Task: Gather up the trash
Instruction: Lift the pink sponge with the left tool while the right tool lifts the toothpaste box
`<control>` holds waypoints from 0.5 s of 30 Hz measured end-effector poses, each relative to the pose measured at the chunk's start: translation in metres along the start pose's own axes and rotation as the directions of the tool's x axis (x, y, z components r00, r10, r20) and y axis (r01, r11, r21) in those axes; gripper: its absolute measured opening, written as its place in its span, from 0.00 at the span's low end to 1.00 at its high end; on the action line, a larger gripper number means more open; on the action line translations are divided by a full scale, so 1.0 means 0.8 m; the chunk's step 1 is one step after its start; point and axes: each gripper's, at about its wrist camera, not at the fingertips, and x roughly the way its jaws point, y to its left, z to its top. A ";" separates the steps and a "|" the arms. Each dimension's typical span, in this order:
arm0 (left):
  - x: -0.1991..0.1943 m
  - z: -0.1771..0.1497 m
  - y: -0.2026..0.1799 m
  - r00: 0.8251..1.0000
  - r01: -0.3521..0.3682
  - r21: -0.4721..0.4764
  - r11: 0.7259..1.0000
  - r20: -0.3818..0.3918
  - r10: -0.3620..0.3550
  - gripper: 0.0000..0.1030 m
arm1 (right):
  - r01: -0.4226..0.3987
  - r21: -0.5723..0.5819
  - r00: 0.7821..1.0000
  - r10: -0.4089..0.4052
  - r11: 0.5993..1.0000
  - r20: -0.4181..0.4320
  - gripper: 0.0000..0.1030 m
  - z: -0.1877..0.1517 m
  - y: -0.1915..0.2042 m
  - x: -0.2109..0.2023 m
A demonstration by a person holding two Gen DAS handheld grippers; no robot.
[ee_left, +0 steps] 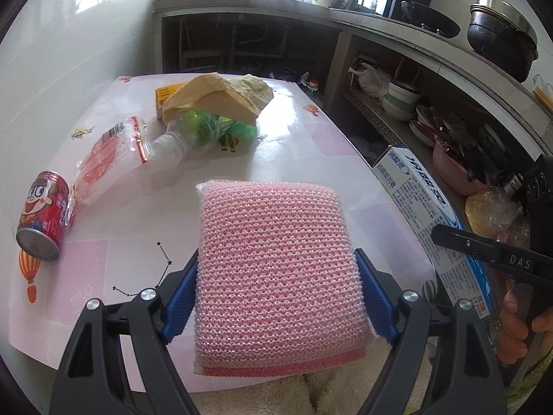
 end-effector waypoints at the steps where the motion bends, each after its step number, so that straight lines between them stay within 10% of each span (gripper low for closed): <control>1: 0.001 0.002 -0.005 1.000 0.005 0.007 1.000 0.000 -0.005 0.78 | 0.001 0.007 1.000 -0.001 1.000 0.005 0.45 0.000 -0.004 -0.003; 15: 0.023 0.033 -0.083 0.994 0.107 0.112 0.988 -0.013 -0.106 0.78 | 0.019 0.113 0.998 -0.027 0.993 0.064 0.45 -0.001 -0.056 -0.032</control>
